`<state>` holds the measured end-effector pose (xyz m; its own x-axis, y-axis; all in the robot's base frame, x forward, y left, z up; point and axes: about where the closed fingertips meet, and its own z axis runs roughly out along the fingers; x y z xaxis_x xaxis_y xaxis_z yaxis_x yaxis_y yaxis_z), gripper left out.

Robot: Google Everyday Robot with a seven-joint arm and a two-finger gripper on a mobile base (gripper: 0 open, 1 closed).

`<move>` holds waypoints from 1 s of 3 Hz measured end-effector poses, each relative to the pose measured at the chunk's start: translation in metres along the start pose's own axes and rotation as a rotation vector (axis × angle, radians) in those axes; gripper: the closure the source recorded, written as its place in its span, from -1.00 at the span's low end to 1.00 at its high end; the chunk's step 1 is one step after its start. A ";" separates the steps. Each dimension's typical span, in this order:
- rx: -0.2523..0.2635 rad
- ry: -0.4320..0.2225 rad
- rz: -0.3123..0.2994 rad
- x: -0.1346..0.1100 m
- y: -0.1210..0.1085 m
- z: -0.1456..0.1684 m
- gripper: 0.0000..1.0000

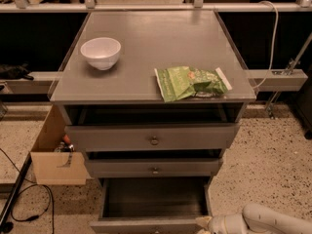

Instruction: Close bottom drawer

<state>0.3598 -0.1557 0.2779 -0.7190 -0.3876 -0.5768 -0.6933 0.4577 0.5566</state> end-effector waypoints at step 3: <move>0.015 0.003 -0.007 0.003 -0.008 0.006 0.78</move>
Offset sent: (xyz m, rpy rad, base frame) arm 0.0000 0.0000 0.0000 0.0000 0.0000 0.0000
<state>0.3636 -0.1555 0.2681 -0.7143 -0.3933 -0.5788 -0.6975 0.4667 0.5437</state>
